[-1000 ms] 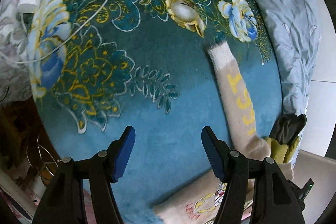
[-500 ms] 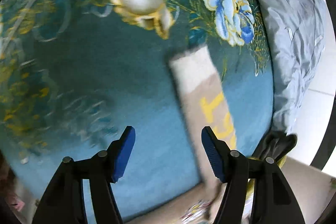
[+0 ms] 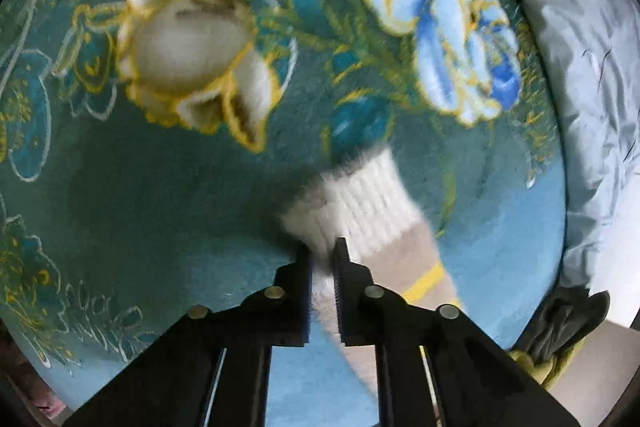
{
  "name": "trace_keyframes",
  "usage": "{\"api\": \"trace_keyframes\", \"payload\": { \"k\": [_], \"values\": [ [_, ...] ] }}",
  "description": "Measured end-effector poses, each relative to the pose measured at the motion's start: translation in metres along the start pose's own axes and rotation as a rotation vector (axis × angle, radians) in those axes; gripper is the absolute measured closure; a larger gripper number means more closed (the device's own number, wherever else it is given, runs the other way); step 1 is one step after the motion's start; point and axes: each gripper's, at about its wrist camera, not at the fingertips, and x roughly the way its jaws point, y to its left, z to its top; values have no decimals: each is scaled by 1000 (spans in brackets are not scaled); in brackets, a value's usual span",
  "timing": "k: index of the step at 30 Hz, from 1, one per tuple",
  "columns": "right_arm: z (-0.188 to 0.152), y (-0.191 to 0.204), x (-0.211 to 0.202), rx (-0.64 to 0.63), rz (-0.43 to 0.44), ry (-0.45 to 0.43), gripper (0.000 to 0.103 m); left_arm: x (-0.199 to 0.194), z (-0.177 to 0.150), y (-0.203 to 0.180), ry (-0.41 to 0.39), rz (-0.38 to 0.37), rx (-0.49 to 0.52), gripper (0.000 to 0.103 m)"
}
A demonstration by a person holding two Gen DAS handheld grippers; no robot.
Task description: Fold clothes
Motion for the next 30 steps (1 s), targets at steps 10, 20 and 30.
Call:
{"api": "trace_keyframes", "payload": {
  "k": [10, 20, 30],
  "values": [
    [-7, -6, -2, 35, 101, -29, 50, -134, -76, -107, -250, -256, 495, 97],
    [-11, -62, 2, 125, 219, -44, 50, -174, -281, -242, -154, -432, 1027, 98],
    [-20, -183, 15, 336, 253, -75, 50, -55, -500, -293, 118, -258, 1389, 98]
  ]
}}
